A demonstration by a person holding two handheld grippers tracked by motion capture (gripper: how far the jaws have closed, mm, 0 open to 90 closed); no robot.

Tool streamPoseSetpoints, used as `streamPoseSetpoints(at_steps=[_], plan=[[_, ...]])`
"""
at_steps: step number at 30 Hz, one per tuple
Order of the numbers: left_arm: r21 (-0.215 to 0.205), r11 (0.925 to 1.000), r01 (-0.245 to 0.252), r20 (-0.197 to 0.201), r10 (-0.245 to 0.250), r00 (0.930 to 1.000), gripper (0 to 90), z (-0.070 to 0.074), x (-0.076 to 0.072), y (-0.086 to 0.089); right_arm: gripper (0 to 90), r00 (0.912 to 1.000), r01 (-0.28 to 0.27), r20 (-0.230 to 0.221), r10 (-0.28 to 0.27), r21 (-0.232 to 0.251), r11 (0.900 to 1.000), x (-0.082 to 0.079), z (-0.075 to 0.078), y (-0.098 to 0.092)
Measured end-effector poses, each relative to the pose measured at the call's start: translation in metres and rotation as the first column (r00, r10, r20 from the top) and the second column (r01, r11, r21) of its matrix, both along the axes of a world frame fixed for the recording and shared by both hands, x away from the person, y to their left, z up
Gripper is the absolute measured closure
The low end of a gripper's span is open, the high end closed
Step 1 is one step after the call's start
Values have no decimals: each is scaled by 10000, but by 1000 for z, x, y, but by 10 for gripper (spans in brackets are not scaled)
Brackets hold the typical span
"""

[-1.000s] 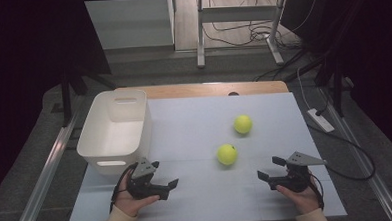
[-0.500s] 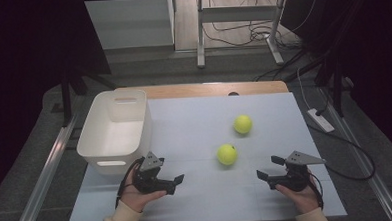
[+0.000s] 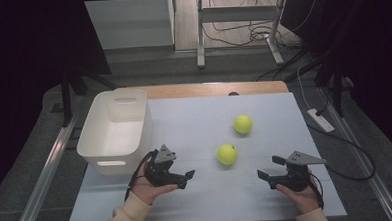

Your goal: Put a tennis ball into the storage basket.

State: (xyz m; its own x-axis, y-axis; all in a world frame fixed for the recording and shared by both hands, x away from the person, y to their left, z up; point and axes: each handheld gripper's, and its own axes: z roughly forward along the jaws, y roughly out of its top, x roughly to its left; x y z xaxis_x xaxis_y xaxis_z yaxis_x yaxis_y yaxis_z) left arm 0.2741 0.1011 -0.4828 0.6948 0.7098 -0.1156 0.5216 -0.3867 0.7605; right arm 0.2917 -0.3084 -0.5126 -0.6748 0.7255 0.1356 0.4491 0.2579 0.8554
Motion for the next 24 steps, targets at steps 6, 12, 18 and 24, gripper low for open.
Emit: streamPoseSetpoints(at_steps=[6, 12, 18, 24], plan=[[190, 9997, 183, 12, -183, 9998, 91, 4, 5, -9, 131, 10000, -10, 2, 10, -108, 9999, 1, -1, 2], [281, 9988, 407, -10, -407, 9992, 90, 5, 5, -19, 131, 10000, 54, -6, -54, -130, 9999, 1, -1, 0], [394, 9978, 536, -47, -534, 9986, 88, 8, 8, -28, 132, 10000, 68, 11, -68, -78, 9999, 0, 0, 0], [446, 9966, 692, -114, -687, 9976, 86, 9, 12, -37, 132, 10000, 73, 27, -73, -41, 10000, 0, 0, 0]])
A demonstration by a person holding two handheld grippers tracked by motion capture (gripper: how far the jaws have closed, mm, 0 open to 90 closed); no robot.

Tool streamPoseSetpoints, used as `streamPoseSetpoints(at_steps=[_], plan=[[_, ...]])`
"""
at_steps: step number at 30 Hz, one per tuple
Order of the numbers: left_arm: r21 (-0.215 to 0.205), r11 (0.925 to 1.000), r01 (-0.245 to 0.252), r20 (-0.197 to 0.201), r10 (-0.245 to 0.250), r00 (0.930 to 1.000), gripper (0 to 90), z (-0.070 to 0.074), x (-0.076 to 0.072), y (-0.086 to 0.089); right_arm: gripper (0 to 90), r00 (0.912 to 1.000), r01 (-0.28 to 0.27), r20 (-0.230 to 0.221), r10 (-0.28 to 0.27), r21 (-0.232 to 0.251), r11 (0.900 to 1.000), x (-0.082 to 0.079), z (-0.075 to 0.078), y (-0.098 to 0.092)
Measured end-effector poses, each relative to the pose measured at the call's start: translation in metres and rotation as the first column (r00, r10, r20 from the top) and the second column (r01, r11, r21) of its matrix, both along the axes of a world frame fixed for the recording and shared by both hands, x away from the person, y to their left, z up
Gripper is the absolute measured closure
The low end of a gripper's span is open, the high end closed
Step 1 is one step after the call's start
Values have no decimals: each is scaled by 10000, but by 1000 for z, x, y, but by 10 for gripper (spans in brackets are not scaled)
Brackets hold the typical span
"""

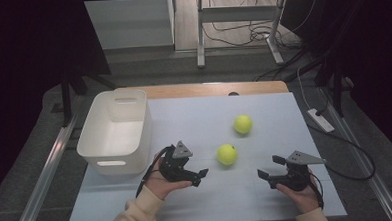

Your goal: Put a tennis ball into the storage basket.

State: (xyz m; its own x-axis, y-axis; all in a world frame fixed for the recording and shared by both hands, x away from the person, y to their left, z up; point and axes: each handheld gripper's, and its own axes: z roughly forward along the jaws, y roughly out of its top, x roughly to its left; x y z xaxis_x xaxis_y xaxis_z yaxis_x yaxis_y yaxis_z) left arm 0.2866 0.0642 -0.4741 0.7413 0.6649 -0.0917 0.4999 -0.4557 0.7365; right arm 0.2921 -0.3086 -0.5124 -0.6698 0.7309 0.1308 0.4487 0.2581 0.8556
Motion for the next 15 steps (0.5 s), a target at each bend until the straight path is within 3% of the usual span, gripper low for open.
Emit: streamPoseSetpoints(at_steps=[15], plan=[[374, 9980, 511, -75, -509, 9987, 81, 4, 13, -22, 133, 10000, -33, 17, 34, -142, 9999, 1, -1, 1]])
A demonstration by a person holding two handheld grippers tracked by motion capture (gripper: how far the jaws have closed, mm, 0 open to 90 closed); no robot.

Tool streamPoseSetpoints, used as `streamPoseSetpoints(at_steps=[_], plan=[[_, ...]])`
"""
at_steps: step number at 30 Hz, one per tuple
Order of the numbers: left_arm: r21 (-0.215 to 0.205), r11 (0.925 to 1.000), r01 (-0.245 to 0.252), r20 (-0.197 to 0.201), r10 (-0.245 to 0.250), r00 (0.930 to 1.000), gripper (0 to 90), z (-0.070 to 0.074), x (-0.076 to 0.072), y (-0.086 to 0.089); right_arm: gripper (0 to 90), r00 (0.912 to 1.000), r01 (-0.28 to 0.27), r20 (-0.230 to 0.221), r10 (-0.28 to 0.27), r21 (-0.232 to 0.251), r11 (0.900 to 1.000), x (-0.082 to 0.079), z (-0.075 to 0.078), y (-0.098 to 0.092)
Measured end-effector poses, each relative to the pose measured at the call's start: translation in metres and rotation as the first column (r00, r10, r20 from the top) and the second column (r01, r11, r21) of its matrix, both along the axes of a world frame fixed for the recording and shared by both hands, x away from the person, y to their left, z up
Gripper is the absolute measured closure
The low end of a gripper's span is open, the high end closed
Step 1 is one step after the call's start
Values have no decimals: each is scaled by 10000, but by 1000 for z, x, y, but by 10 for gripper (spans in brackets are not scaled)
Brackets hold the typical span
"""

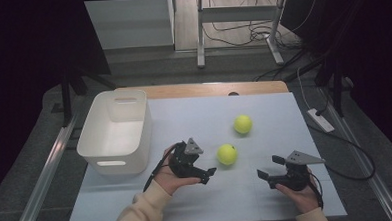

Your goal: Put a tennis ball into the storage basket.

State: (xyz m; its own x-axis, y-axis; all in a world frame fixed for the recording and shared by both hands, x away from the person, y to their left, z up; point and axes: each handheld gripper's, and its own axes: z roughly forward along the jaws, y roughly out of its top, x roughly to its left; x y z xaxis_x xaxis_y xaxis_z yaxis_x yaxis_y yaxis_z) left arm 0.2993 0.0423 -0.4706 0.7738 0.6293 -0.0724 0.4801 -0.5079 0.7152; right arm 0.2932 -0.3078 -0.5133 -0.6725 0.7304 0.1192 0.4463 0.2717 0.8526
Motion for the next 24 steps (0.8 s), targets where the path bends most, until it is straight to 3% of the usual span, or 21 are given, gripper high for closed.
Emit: streamPoseSetpoints(at_steps=[16, 24], plan=[[196, 9997, 161, -40, -160, 9999, 77, 10, 13, -14, 134, 10000, 15, -5, -15, 24, 10000, 0, 0, 0], [382, 9985, 390, -198, -383, 9991, 71, 7, 22, -25, 134, 10000, 45, -25, -45, 2, 10000, 1, 0, -1]])
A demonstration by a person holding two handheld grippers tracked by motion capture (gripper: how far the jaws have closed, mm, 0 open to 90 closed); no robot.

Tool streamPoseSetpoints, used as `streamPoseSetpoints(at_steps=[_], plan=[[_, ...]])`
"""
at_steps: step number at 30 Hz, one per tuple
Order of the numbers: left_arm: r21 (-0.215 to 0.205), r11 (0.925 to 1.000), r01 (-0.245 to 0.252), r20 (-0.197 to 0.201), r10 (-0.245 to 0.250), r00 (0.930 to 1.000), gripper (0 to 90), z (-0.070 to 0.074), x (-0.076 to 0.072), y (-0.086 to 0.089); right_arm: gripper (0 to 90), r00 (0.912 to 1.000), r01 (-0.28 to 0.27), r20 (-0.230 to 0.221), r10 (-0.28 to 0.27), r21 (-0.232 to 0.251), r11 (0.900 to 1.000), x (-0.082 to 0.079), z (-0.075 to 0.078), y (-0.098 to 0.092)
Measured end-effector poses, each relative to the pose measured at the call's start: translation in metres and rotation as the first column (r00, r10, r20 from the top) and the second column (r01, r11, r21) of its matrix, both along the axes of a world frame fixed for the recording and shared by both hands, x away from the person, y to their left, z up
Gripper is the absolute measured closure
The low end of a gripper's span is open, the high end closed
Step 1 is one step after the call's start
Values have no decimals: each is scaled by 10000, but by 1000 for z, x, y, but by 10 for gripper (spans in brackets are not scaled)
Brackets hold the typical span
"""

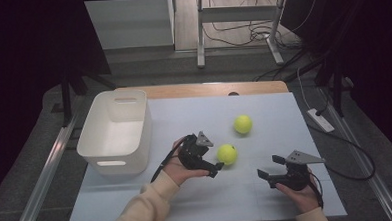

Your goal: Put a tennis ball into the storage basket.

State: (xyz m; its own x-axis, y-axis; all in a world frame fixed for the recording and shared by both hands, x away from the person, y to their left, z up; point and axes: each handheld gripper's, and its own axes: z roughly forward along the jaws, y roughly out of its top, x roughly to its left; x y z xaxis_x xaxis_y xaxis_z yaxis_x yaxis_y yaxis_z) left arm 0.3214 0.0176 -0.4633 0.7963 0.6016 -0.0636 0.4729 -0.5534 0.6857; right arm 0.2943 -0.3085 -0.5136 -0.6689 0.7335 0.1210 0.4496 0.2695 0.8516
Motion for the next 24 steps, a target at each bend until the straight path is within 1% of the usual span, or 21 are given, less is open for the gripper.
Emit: streamPoseSetpoints(at_steps=[10, 15, 22, 24], plan=[[95, 9998, 155, -235, -153, 9996, 66, 1, 11, -11, 134, 10000, -28, 16, 28, -34, 10000, 0, 0, 0], [159, 9996, 247, -422, -240, 9988, 65, 2, 18, -18, 134, 10000, -13, 15, 13, -20, 10000, 0, 0, 0], [345, 9988, 349, -543, -330, 9980, 63, 0, 26, -23, 135, 10000, -20, 5, 20, -24, 10000, 0, 0, 0], [292, 9991, 309, -564, -292, 9980, 63, 0, 28, -23, 134, 10000, -19, -6, 19, -33, 10000, 0, 0, 0]])
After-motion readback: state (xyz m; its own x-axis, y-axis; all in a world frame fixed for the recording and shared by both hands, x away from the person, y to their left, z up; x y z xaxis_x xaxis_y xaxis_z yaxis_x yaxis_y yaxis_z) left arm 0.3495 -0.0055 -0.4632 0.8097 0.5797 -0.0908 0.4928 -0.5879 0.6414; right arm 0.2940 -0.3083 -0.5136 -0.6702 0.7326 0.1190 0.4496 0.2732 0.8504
